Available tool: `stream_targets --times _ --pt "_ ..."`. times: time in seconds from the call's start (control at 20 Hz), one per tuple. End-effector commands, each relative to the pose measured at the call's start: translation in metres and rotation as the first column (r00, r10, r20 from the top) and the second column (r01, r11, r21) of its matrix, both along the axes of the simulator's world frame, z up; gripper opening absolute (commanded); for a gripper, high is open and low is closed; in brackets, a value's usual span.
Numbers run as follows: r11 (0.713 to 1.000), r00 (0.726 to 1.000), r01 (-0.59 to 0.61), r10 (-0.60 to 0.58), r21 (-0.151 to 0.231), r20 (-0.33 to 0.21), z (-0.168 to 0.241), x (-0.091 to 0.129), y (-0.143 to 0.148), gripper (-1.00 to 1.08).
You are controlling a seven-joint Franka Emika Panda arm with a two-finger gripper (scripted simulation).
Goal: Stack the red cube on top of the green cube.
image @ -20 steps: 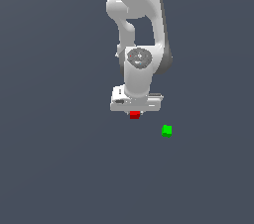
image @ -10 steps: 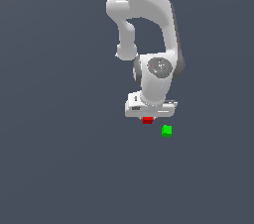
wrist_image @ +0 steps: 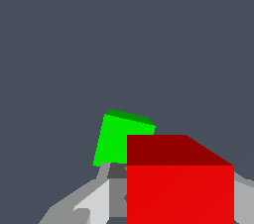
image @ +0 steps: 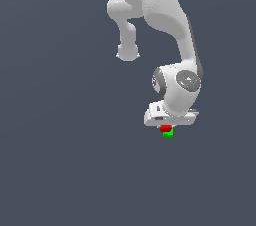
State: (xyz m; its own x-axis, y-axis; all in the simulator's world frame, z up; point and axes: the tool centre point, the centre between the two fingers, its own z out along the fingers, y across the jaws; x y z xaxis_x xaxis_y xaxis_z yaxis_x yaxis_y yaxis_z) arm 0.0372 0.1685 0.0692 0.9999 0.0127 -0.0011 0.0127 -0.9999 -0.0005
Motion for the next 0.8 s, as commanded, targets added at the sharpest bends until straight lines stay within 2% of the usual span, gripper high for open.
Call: stream_targets --times 0.0,0.4,0.45,0.75 --pt "1.000 1.000 0.002 -0.002 0.000 0.001 -0.004 0.004 0.011 -1.00" --pt "1.000 1.000 0.002 -0.002 0.000 0.001 -0.007 0.009 0.022 -1.00" --pt "1.000 1.000 0.002 -0.002 0.000 0.001 -0.007 0.009 0.022 1.00" --pt "1.000 1.000 0.002 -0.002 0.000 0.001 -0.007 0.009 0.022 1.00"
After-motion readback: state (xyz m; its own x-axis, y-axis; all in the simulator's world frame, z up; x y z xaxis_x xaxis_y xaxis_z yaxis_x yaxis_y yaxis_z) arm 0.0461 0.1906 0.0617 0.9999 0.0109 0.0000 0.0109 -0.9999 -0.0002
